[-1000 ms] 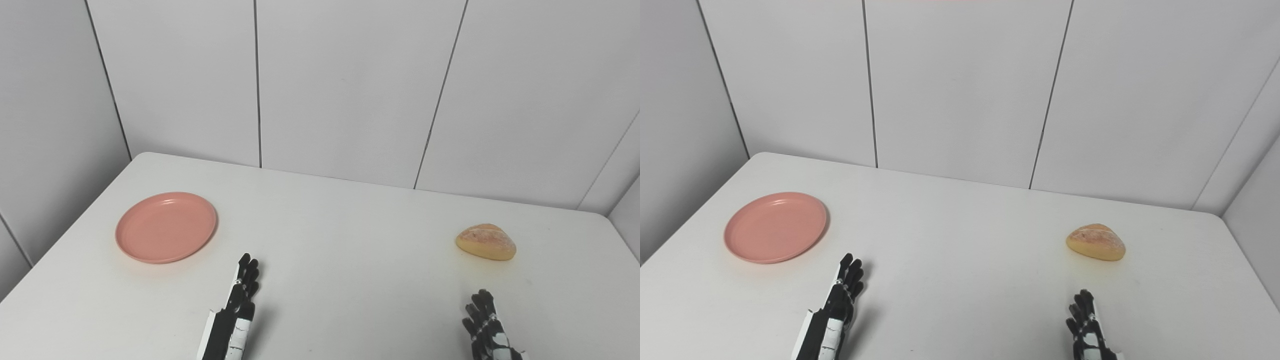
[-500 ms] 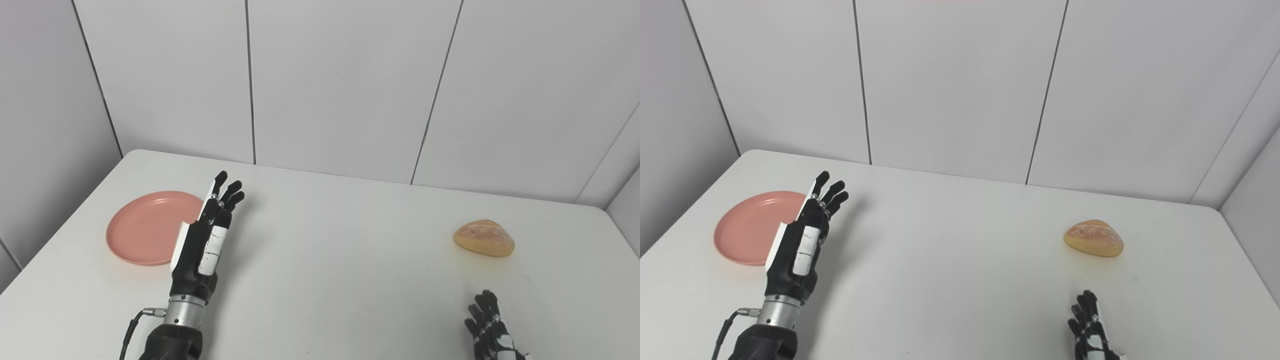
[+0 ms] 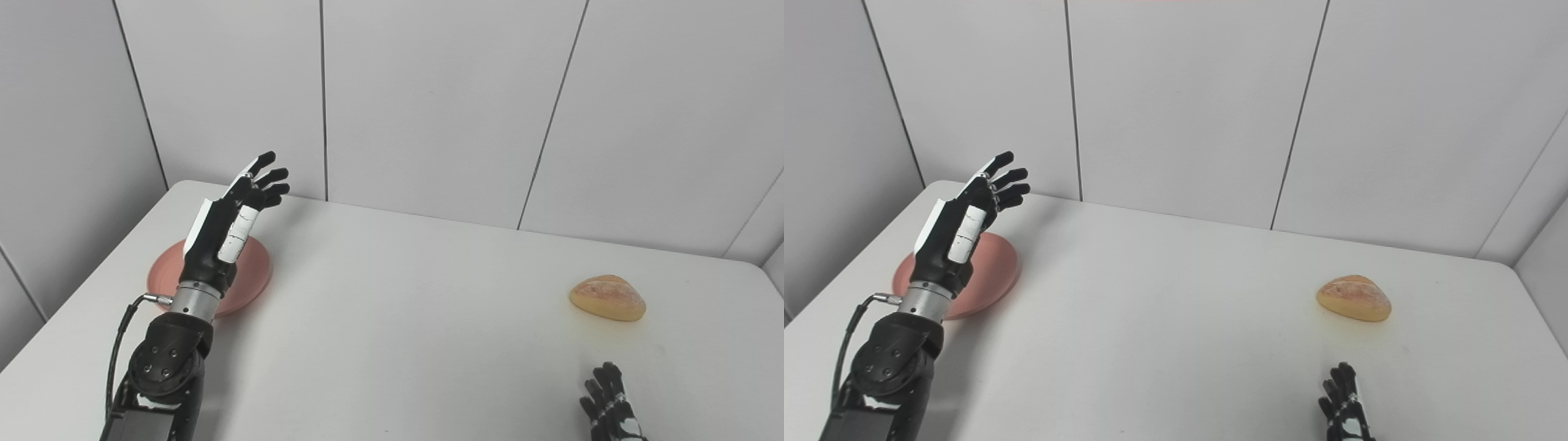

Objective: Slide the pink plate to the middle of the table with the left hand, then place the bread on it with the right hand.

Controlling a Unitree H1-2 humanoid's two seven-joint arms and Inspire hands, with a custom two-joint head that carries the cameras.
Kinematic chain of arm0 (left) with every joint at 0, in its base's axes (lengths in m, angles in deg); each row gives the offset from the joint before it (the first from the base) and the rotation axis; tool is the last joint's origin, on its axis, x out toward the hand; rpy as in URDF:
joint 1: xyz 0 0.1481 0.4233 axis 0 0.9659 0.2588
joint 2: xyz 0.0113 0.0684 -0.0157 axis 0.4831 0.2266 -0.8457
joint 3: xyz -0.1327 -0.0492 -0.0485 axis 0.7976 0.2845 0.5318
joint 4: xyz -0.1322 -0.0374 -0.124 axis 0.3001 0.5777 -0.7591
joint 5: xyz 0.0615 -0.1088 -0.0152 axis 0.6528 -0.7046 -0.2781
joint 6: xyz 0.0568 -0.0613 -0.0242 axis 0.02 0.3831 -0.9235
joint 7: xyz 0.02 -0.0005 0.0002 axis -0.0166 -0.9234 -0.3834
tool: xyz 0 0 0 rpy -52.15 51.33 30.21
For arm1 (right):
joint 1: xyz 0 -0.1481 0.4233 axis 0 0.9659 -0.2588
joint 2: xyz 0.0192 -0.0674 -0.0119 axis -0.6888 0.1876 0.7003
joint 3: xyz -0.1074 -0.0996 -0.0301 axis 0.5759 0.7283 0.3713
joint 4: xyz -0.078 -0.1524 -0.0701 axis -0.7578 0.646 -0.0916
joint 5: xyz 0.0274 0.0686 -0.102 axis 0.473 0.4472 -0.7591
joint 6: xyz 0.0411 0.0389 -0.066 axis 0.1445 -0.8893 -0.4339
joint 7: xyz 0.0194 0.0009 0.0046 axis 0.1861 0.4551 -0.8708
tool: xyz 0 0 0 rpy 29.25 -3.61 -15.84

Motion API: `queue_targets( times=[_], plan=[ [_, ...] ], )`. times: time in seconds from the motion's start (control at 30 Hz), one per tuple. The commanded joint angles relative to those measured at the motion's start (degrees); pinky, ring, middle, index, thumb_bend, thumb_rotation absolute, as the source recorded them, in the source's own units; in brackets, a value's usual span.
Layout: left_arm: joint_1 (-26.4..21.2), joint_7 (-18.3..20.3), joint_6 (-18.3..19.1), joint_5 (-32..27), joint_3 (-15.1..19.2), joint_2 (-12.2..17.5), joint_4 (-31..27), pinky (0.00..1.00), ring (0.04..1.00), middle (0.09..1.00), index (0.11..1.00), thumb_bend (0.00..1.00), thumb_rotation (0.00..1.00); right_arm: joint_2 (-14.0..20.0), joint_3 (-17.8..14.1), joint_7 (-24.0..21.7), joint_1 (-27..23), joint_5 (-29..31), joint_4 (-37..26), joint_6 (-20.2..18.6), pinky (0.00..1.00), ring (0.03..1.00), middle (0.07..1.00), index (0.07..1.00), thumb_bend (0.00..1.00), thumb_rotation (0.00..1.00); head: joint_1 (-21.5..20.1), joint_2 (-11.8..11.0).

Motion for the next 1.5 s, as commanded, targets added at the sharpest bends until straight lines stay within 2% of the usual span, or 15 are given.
queue_targets(
  times=[0.0,0.17,0.3,0.47,0.63,0.77,1.03,1.47],
  plan=[
    [-3.5,-0.1,-2.8,-1.0,2.2,2.5,1.2,0.79,0.813,0.838,0.881,1.00,0.94,0.5,-0.5,-0.1,-0.7,0.6,1.3,-0.3,1.00,1.000,1.000,1.000,0.79,0.98,0.1,0.0],
    [-6.8,0.5,-7.0,-2.4,5.2,5.9,8.5,0.82,0.845,0.864,0.874,1.00,0.94,0.5,-0.4,0.0,-0.6,0.4,1.4,-0.2,1.00,1.000,1.000,1.000,0.77,0.99,-0.1,0.0],
    [-9.5,1.8,-11.2,-4.2,6.5,8.3,16.0,0.86,0.876,0.883,0.917,1.00,0.93,0.6,-0.4,-0.2,-0.5,0.4,1.4,0.0,1.00,1.000,1.000,1.000,0.75,0.99,0.1,0.0],
    [-14.0,2.1,-21.6,-4.4,8.0,11.4,31.5,0.85,0.862,0.885,0.900,1.00,0.90,0.5,-0.4,0.0,-0.4,0.3,1.3,-0.1,1.00,1.000,1.000,1.000,0.77,0.99,0.0,0.1],
    [-17.0,3.1,-27.9,-4.9,8.6,13.8,42.1,0.84,0.862,0.890,0.904,1.00,0.88,0.6,-0.4,-0.1,-0.3,0.3,1.2,-0.1,1.00,1.000,1.000,1.000,0.76,0.99,0.1,0.1],
    [-18.4,4.5,-28.4,-5.3,9.6,15.2,46.7,0.82,0.854,0.897,0.904,1.00,0.88,0.7,-0.5,-0.2,-0.3,0.6,1.2,-0.3,1.00,1.000,1.000,1.000,0.76,0.99,0.0,0.1],
    [-19.8,6.9,-28.4,-5.2,11.8,16.4,53.8,0.82,0.845,0.889,0.908,0.98,0.89,0.8,-0.4,-0.2,0.0,0.7,0.7,-0.6,1.00,1.000,1.000,1.000,0.74,0.99,-0.1,0.3],
    [-19.6,7.2,-28.4,-4.0,12.4,17.3,60.3,0.78,0.838,0.877,0.939,1.00,0.88,1.2,-0.5,-0.1,0.5,0.9,-0.2,-1.2,1.00,1.000,1.000,1.000,0.75,0.98,0.0,0.9]
  ],
)
